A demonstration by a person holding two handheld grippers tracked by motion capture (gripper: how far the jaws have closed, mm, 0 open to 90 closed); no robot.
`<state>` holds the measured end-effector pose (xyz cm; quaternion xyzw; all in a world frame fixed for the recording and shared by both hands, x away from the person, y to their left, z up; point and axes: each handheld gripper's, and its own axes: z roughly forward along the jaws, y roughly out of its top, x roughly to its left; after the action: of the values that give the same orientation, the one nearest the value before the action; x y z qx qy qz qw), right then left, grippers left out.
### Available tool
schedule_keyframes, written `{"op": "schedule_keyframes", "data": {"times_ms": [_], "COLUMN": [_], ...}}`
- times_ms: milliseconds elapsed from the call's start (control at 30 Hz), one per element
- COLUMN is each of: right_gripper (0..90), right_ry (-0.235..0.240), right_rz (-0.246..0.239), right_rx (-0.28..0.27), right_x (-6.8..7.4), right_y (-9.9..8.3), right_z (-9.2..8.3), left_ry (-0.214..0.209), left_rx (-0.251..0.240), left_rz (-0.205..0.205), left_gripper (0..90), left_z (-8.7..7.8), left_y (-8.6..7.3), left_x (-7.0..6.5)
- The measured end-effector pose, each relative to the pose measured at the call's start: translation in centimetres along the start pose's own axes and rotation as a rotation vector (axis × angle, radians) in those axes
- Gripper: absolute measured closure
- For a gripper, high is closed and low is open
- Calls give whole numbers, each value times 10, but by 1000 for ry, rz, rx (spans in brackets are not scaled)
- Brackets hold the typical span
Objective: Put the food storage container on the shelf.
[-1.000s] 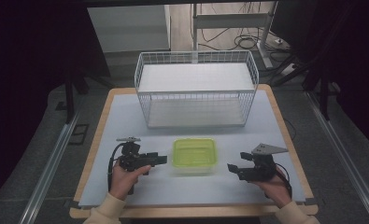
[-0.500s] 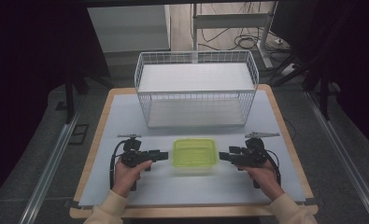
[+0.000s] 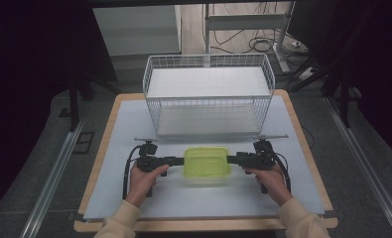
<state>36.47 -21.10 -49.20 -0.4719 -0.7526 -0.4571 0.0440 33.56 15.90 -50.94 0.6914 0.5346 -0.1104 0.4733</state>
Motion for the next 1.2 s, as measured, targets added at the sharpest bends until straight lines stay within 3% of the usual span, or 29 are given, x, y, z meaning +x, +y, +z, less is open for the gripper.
{"op": "schedule_keyframes", "data": {"times_ms": [367,600,800,1067,1200], "right_gripper": [512,603,682,784,803], "right_ry": [25,59,77,109,103], "right_rz": [30,72,79,107,99], "right_rx": [49,64,89,72,71], "right_x": [-3,-9,-9,-7,-5], "right_y": [-3,-5,-8,-6,-5], "right_z": [9,12,16,10,8], "left_ry": [-20,-36,-44,-88,-64], "left_rx": [40,43,51,43,38], "left_rz": [-14,-32,-37,-21,-1], "left_gripper": [486,603,706,801,819], "left_z": [14,17,20,13,12], "left_y": [-2,-4,-5,-7,-8], "left_x": [0,3,4,1,-5]}}
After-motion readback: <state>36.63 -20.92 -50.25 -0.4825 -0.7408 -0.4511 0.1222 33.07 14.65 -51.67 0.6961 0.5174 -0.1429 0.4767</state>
